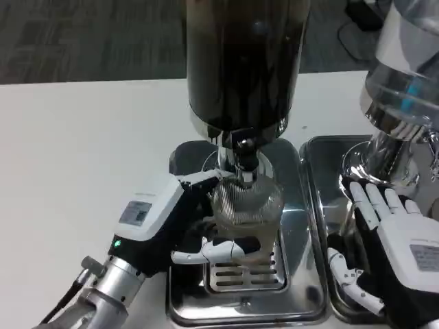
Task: Grasp the cup under the faucet to collect the drink, then remove the cup.
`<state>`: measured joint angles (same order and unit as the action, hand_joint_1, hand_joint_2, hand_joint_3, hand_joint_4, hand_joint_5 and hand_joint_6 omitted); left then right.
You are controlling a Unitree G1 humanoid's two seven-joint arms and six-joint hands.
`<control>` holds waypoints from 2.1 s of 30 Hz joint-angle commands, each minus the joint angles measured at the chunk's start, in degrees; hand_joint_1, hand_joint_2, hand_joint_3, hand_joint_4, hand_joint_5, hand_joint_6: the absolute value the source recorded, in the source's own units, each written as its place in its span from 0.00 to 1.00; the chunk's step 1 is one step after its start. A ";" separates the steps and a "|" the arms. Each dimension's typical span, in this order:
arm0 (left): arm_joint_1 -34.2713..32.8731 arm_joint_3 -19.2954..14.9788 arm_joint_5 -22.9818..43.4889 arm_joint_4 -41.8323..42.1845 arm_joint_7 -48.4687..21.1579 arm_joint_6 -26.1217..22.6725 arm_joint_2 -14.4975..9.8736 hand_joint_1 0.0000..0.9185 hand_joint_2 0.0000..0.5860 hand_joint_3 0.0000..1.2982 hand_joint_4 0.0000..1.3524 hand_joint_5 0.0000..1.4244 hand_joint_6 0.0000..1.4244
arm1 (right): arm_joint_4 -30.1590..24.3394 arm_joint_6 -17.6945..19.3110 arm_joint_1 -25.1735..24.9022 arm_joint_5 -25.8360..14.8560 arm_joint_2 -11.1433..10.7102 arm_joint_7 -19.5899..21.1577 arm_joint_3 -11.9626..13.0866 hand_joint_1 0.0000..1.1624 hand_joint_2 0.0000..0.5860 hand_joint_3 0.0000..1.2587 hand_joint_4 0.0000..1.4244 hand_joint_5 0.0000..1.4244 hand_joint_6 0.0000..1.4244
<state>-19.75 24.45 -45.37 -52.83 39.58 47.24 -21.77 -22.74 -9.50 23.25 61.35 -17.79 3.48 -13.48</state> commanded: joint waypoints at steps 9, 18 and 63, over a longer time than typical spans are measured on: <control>2.19 -0.33 1.67 2.44 -3.80 -0.64 -2.04 0.13 0.11 0.26 0.29 0.45 0.35 | 1.25 1.25 -1.36 -1.73 -1.55 0.18 0.53 0.14 0.80 0.00 0.00 0.00 0.01; 5.86 -4.57 7.77 5.99 -6.71 1.45 -5.35 0.06 0.09 0.25 0.29 0.45 0.32 | 1.98 1.71 -2.08 -2.40 -2.65 -0.10 1.13 0.15 0.79 0.00 0.00 0.00 0.01; 19.71 -24.31 54.48 52.43 -48.63 -9.37 -2.49 0.00 0.45 0.05 0.00 0.01 0.00 | 5.88 6.77 -5.16 -0.57 -11.04 -1.60 3.27 0.05 0.89 0.00 0.00 0.00 0.00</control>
<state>-0.48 0.65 5.44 -3.59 -5.83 39.71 -24.50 -17.80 -3.30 18.98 61.44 -28.02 2.21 -10.55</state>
